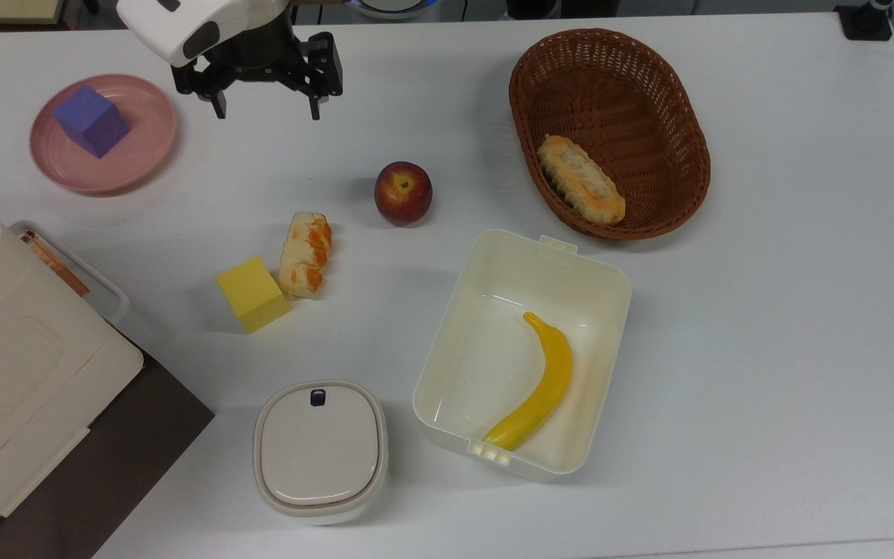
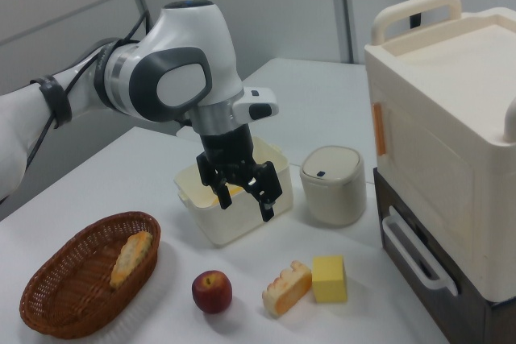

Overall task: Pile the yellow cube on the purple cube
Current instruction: 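Move the open gripper down over the yellow cube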

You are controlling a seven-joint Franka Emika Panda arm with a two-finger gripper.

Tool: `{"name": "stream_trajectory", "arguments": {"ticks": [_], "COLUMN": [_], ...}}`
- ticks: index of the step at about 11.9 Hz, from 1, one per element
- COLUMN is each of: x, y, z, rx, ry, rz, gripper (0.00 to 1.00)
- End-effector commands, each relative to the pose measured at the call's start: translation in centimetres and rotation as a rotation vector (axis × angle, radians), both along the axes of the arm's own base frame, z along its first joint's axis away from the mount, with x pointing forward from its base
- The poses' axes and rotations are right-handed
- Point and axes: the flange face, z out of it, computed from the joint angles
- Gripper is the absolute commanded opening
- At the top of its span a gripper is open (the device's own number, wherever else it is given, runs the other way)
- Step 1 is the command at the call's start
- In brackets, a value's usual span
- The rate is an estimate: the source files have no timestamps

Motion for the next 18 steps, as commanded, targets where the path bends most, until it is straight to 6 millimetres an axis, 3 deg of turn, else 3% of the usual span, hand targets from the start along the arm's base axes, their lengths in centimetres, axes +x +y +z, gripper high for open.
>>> {"name": "stream_trajectory", "arguments": {"ticks": [1,5,7,12,15,18], "x": [-0.2,0.0,1.4,5.5,7.4,7.9], "y": [-0.2,-3.0,-5.0,-7.0,-6.7,-6.2], "z": [-0.3,-1.4,-2.4,-10.0,-15.4,-18.8], "rx": [-0.017,-0.009,-0.024,-0.038,-0.034,-0.022], "ry": [-0.001,0.016,-0.058,-0.118,-0.13,-0.103], "rz": [0.051,0.179,0.217,0.248,0.257,0.265], "gripper": [1.0,1.0,1.0,1.0,1.0,1.0]}}
